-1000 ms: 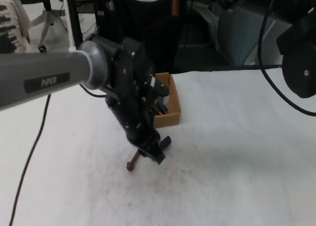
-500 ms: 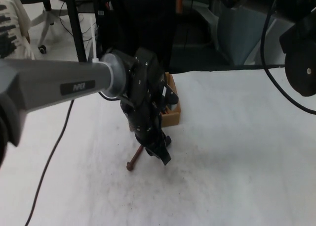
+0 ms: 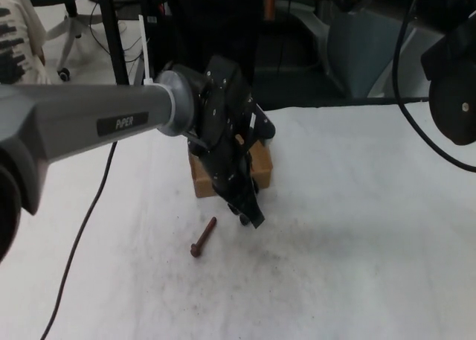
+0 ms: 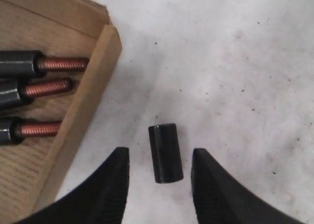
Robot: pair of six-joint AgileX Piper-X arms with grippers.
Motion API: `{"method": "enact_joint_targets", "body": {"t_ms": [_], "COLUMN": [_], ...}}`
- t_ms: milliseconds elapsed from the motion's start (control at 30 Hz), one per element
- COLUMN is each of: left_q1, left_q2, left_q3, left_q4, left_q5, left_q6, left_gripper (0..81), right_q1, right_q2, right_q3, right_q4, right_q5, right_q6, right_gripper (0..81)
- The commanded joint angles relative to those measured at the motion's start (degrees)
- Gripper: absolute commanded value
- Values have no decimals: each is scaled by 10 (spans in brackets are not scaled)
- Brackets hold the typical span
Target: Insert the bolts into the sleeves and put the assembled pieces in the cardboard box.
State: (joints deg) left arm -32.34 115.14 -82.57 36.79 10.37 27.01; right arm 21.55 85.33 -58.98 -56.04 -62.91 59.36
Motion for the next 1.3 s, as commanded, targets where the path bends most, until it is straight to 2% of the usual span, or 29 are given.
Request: {"method": "enact_joint_targets", "body": {"t_ms": [0,333,967,1033,1067,1200,1267], "left_q1": [-3,-3,-3,-3,-3,-3,-3], "left_q2": [2,31,40,44,46,49,49], "left_q3": [-7,-16,-19,-19,-19,-19,-19], "left_q4": [-6,42,29,29,29,29,29], "left_q5": [-3,1,11,11,11,9,9], "left_q6": [0,13,13,13,13,23,28], "left_gripper": [394,394,391,361,320,73,1], "right_q1": [-3,-3,-3,-3,-3,-3,-4], "right_q2": [-6,-6,-6,-6,-6,-6,-6], "right_q3": [-3,-3,-3,-3,-3,-3,-3], "right_q4": [-3,-3,-3,-3,-3,-3,-3], "right_q5": [-1,-2,-2,-2,-2,-2,-2], "right_q6": [2,2,2,2,2,2,2], "right_gripper": [8,8,8,8,8,8,8]}}
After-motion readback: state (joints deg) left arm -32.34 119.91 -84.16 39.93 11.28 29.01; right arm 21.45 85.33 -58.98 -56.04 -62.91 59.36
